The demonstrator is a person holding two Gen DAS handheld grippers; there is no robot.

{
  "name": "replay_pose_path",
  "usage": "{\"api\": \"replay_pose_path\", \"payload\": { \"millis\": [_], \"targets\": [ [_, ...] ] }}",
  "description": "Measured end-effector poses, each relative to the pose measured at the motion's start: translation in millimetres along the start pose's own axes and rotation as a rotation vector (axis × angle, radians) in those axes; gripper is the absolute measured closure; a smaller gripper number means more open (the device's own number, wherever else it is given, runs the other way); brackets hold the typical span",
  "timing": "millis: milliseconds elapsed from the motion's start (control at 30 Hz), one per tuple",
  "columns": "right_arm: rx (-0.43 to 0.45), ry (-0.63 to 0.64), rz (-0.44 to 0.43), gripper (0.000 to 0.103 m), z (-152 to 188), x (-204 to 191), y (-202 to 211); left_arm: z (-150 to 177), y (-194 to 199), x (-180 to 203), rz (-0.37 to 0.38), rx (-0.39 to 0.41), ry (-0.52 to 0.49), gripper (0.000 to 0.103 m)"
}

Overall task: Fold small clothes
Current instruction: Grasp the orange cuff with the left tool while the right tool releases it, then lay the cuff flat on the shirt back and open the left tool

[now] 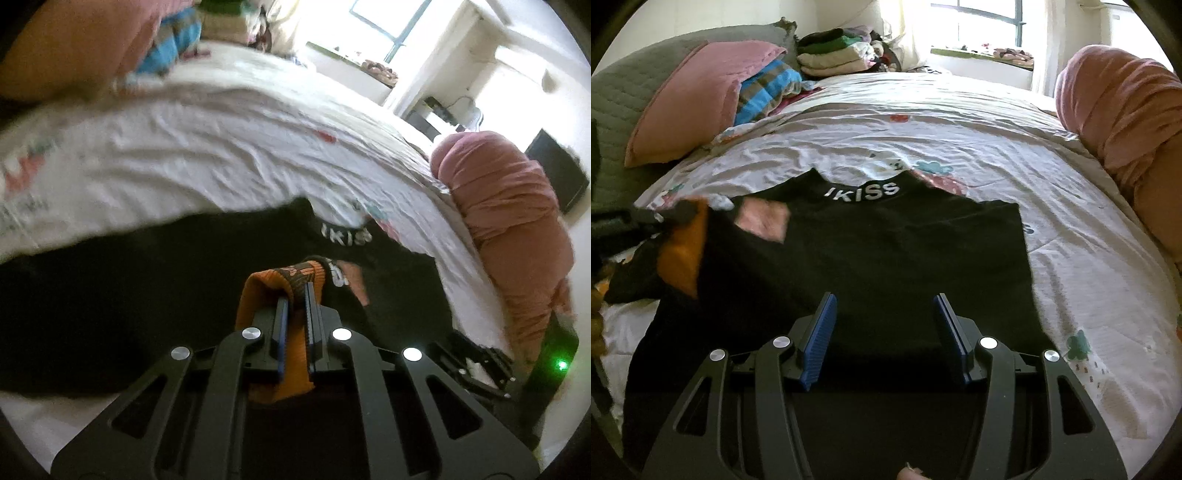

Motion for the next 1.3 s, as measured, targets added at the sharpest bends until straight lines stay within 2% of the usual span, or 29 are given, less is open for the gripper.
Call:
{"api": "replay_pose_path", "payload": {
  "millis": [100,233,333,400,500,600,667,733,800,1000,1067,1133,1200,1267,1300],
  "targets": [
    [-0.003,-0.010,0.012,0.050,0.1,7.0,-0.7,5.6,-11.4,-15.3,-0.063,-0.053,-0.009,0.098],
    [-0.008,-0.018,0.041,0.050,1.3,18.5,-0.1,16.4,-26.3,-36.8,-0.124,-0.098,0.039,0.095],
    [-0.016,-0.040,0.066,0.048,2.5,31.4,-1.0,13.8,-14.8,-40.8,-0.155,-0.075,0.042,0.089],
    [-0.023,-0.054,0.067,0.047,3.0,37.7,-2.9,10.1,-6.5,-36.9,-0.162,-0.051,0.028,0.080],
    [-0.043,-0.058,0.061,0.046,3.8,40.3,-8.3,11.4,-4.1,-20.3,-0.144,-0.048,-0.017,0.078],
    [-0.071,-0.044,0.054,0.045,6.9,38.6,-15.9,25.4,-19.2,-9.0,-0.139,-0.107,-0.055,0.074],
    [-0.103,-0.040,0.076,0.042,11.7,41.8,-22.2,43.2,-37.3,-12.3,-0.172,-0.184,-0.077,0.074],
    [-0.148,-0.055,0.108,0.041,19.7,52.1,-30.9,54.7,-47.9,-23.4,-0.192,-0.221,-0.054,0.069],
    [-0.184,-0.081,0.104,0.041,27.1,61.3,-38.7,57.4,-48.6,-32.9,-0.184,-0.212,-0.018,0.057],
    [-0.165,-0.105,0.067,0.040,28.6,63.8,-34.3,61.4,-41.8,-35.3,-0.166,-0.192,-0.011,0.056],
    [-0.128,-0.110,0.051,0.035,25.3,62.4,-24.3,59.4,-36.6,-30.1,-0.168,-0.187,-0.013,0.055],
    [-0.094,-0.109,0.051,0.033,22.5,62.3,-13.7,57.0,-30.2,-29.3,-0.175,-0.181,-0.018,0.050],
    [-0.078,-0.106,0.040,0.027,21.0,60.8,-6.6,56.3,-21.5,-31.1,-0.196,-0.171,-0.020,0.041],
    [-0.066,-0.098,0.031,0.019,20.5,58.3,0.0,54.2,-10.7,-32.5,-0.207,-0.150,-0.017,0.037],
    [-0.060,-0.091,0.026,0.016,20.2,56.2,3.2,53.0,-6.7,-32.7,-0.209,-0.142,-0.016,0.032]
  ]
}}
Point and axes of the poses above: each gripper's, at about its wrist camera, not at the fingertips, and y roughly against the way its jaws point, x to its right, z to its underside, the point moved 6 cm from there along -y, roughly the way its jaws point, and after that the axes turned 6 degrees about z, right-handed, at the moved point
